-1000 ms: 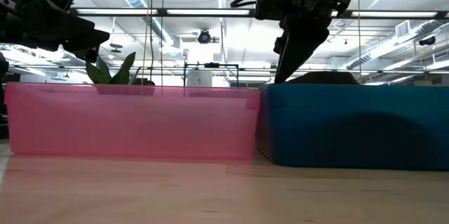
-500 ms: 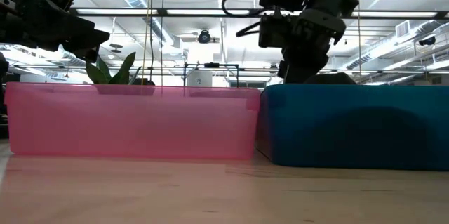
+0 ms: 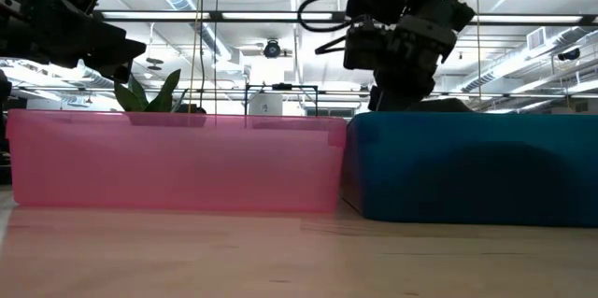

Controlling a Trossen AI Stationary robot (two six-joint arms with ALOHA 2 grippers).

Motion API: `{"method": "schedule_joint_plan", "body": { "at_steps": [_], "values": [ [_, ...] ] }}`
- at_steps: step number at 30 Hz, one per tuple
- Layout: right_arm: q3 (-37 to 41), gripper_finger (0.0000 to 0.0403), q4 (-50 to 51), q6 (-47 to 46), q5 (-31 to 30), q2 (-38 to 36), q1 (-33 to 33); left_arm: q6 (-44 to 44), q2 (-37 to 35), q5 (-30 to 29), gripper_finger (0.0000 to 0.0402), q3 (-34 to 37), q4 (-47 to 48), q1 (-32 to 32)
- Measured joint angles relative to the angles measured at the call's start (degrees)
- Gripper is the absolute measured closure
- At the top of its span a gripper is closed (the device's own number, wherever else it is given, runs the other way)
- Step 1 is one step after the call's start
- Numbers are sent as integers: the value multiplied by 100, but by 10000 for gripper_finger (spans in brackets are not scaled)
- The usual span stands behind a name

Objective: Pick & Place hat
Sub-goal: Put the top black cap into the blue bin, then put the bottom brown cap into the red bin

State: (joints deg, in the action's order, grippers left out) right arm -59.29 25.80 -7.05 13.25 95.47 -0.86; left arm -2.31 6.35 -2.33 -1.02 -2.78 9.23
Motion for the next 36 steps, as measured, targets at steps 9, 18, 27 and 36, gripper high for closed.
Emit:
{"method": "schedule_joint_plan", "body": {
  "at_steps": [9, 18, 27, 36],
  "values": [
    [0, 390, 3, 2, -8, -389, 0, 0, 0, 1, 241, 0, 3, -1],
    [0, 389, 3, 434, -325, -1013, 0, 0, 0, 0, 241, 0, 1, -1],
    [-2, 389, 179, 756, -685, -1812, -24, 0, 0, 2, 241, 0, 3, -1],
    [-4, 389, 110, 922, -686, -2548, -24, 0, 0, 1, 241, 0, 2, 0]
  ]
}}
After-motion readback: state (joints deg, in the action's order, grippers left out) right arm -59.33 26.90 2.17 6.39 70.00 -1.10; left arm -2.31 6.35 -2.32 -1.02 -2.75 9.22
